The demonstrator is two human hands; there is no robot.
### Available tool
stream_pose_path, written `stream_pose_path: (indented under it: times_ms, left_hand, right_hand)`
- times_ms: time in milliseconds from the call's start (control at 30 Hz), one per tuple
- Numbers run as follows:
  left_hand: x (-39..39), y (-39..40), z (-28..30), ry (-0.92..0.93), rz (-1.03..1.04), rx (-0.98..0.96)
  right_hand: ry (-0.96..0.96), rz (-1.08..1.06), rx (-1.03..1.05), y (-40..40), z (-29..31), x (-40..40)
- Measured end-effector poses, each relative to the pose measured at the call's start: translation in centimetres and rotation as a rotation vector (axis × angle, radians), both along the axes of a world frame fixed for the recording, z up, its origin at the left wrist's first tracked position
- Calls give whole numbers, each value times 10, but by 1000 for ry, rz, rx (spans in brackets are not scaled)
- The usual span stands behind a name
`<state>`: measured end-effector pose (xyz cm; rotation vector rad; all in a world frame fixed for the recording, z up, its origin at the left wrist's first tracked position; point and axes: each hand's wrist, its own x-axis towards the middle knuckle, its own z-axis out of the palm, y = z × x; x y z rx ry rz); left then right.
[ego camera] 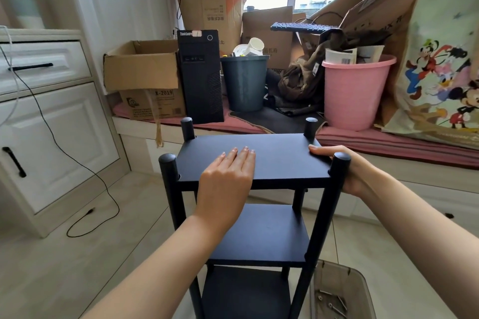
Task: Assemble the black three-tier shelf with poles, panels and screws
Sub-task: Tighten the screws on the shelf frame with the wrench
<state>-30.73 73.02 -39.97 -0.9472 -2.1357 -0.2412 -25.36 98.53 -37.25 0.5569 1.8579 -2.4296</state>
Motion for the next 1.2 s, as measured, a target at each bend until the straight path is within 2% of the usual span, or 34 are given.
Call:
stream_pose_path:
  times_ms: [700, 800, 1000, 1100, 1200]
  left_hand:
    - [-5, -2, 4, 62, -10, -53]
    - [-1, -3, 6, 77, 4, -58]
    - [10, -24, 16, -12, 73, -138]
    - [11, -47, 24, -41, 118, -201]
    - [9, -64, 32, -45, 109, -207]
  right_hand:
    - [-25, -44, 19, -3, 4, 8]
    - [9, -55, -29, -7, 3, 10]
    - [73, -152, -64, -22, -5, 20]
    - [110, -232, 12, -31, -10, 32]
    - [135, -370, 172, -38, -16, 51]
